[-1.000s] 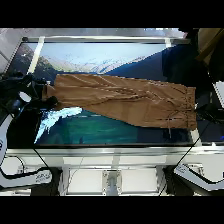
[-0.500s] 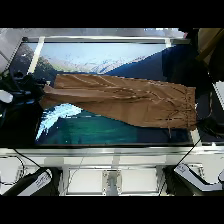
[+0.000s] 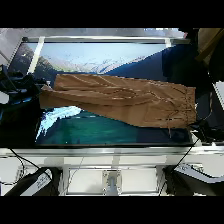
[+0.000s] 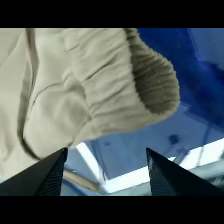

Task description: Fold the clothes and pants, and hang the long-sleeved shirts on hangers.

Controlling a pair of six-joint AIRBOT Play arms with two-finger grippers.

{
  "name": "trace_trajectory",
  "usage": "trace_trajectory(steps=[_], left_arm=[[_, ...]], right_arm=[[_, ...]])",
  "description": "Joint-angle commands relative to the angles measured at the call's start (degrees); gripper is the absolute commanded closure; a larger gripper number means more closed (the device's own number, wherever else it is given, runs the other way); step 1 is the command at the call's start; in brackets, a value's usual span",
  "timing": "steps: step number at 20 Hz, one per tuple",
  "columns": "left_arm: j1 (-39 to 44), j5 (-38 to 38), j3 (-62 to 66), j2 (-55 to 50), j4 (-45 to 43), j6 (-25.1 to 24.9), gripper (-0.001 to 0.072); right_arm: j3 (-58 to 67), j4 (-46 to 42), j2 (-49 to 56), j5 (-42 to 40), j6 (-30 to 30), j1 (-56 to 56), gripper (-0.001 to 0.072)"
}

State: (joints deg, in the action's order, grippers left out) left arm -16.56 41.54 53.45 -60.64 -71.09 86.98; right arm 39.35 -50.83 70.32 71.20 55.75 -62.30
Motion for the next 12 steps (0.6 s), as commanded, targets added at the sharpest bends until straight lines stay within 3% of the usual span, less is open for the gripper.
trace_trajectory(steps=[1,6,7,8,10,12], left_arm=[[-0.07,-0.22,0.04,-0.81,0.00,0.00,0.0700],[-0.04,-0.20,0.02,-2.64,0.02,0.00,0.0701],[-0.04,-0.20,0.02,-2.84,0.00,0.00,0.0700],[-0.04,-0.20,0.04,-2.89,-0.02,-0.02,0.0701],[-0.35,-0.20,0.33,-2.86,-0.42,-0.02,0.0700],[-0.79,0.17,2.10,-2.60,-0.39,0.00,0.0700]], right_arm=[[-0.42,2.84,3.54,-2.45,0.11,0.07,0.0140],[-0.39,4.07,4.48,-10.62,1.31,7.80,0.0144],[-0.37,4.70,4.48,-12.72,2.29,9.73,0.0176],[-0.31,5.20,4.46,-13.81,2.75,11.04,0.0266],[0.33,5.14,4.17,-12.33,2.67,12.04,0.0674],[1.79,2.43,2.91,-6.97,2.67,10.93,0.0678]])
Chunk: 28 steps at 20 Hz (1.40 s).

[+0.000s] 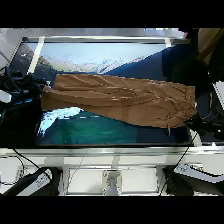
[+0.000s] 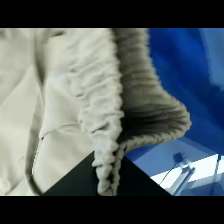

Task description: Fold the clothes and pants, and hang the long-sleeved shirts on hangers.

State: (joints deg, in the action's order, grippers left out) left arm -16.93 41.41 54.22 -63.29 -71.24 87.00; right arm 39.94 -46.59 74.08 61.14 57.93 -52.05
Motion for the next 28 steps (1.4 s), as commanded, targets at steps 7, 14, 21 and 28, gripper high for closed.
trace_trajectory(steps=[7,14,21,28], left_arm=[[-2.43,20.15,18.12,4.17,-0.76,-0.09,0.0701],[-0.70,33.99,23.06,-1.20,-6.12,-0.02,0.0702],[5.57,27.39,23.06,-26.10,-6.97,0.00,0.0701],[5.51,8.81,23.54,-34.67,-6.34,5.99,0.0649]], right_arm=[[14.82,-19.65,-10.29,22.27,0.13,-11.61,0.0679],[17.94,-22.51,-8.96,19.87,-0.35,-13.03,0.0679],[6.27,-22.45,-8.15,11.80,-0.09,-13.03,0.0678],[5.99,-19.04,-8.24,11.69,2.89,-13.03,0.0676]])
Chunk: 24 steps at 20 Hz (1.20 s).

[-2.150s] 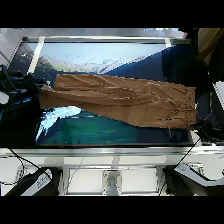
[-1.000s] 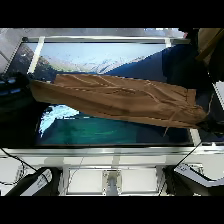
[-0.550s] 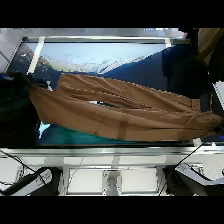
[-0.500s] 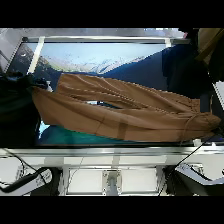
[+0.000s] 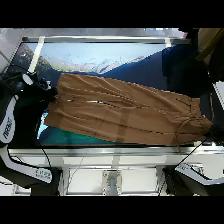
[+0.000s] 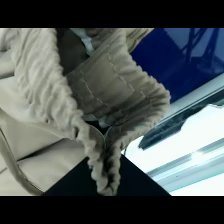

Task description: Fold the clothes and pants, and hang the long-sleeved shirts on hangers.

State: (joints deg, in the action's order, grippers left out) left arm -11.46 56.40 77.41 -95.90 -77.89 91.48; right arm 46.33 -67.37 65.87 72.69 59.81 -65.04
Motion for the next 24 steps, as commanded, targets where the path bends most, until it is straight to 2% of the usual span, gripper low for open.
trace_trajectory(steps=[1,2,3,6,8,10,13,15,17,19,24], left_arm=[[-0.39,-5.35,0.57,-0.85,0.31,1.51,0.0336],[-0.94,-3.48,0.74,0.87,0.28,1.51,0.0015],[-1.77,-0.61,0.74,3.34,-0.22,0.90,0.0015],[-4.48,11.82,-0.96,12.37,-8.04,-0.61,0.0012],[-7.41,14.86,-9.09,20.79,-11.45,-0.22,0.0012],[-11.65,13.62,-21.94,30.77,-8.44,0.15,0.0013],[-19.89,4.02,-39.80,43.19,7.10,0.20,0.0012],[-24.76,-1.49,-46.84,46.10,19.85,-2.95,0.0012],[-27.56,-3.87,-50.53,45.44,28.17,-7.10,0.0012],[-28.52,-5.53,-51.36,43.21,30.82,-8.02,0.0013],[-28.52,-7.41,-51.36,36.11,30.84,-8.00,0.0014]], right_arm=[[-0.37,1.84,-0.07,0.92,1.01,-0.04,0.0603],[-0.24,1.75,-0.11,1.92,1.01,-0.04,0.0424],[0.09,1.36,-0.46,2.86,1.01,-0.07,0.0309],[1.46,-2.23,-2.56,2.99,0.92,-0.15,0.0309],[1.81,-3.45,-3.87,2.71,0.15,-1.57,0.0310],[1.92,-2.80,-4.33,2.25,-0.68,-4.33,0.0308],[1.92,1.22,-4.04,0.92,-0.85,-6.19,0.0293],[1.92,2.10,-4.04,-0.37,-2.03,-6.19,0.0293],[1.92,2.19,-4.04,-1.88,-2.54,-6.19,0.0293],[1.99,2.40,-4.07,-2.16,-2.54,-6.19,0.0292],[1.99,2.71,-4.11,-1.18,-2.47,-6.19,0.0292]])
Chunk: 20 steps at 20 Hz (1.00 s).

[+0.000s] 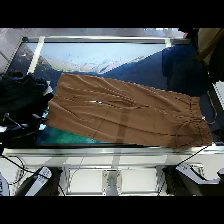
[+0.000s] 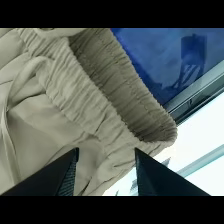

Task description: Fold the clothes and pants, and hang the long-sleeved shirts on hangers.

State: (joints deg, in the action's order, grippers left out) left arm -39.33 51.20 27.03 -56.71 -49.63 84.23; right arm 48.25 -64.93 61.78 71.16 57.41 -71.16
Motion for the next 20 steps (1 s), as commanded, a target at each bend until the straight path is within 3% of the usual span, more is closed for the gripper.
trace_trajectory(steps=[1,3,5,9,10,12,13,14,20], left_arm=[[-0.66,-3.45,-0.98,-4.11,2.78,-0.74,0.0022],[-0.59,-5.64,-0.98,-5.79,5.60,-3.04,0.0120],[-0.42,-7.02,-0.96,-7.65,8.70,-5.64,0.0136],[1.57,-9.22,-0.94,-12.83,10.38,-6.32,0.0139],[2.38,-9.90,-0.92,-13.81,12.13,-7.96,0.0184],[4.00,-11.13,-0.92,-14.95,15.96,-10.88,0.0325],[4.57,-11.37,-0.85,-15.02,17.46,-11.52,0.0479],[4.63,-10.97,-0.46,-14.95,18.01,-12.50,0.0710],[3.52,-3.48,5.95,-5.95,14.69,-14.62,0.0701]], right_arm=[[0.07,0.35,-0.02,0.83,-0.07,-0.07,0.0293],[0.07,0.72,-0.02,1.64,-0.07,-0.07,0.0293],[0.07,1.90,-0.02,1.77,-0.04,-0.07,0.0293],[0.07,6.34,-0.02,2.99,-0.04,-0.07,0.0294],[0.07,6.58,-0.07,3.43,-0.04,-0.07,0.0294],[0.07,6.58,-0.09,4.57,-0.04,-0.07,0.0294],[0.07,6.58,-0.09,5.11,-0.04,-0.07,0.0294],[0.07,6.56,-0.13,6.08,-0.07,-0.07,0.0294],[7.15,0.96,-0.13,13.90,-0.07,-0.31,0.0335]])
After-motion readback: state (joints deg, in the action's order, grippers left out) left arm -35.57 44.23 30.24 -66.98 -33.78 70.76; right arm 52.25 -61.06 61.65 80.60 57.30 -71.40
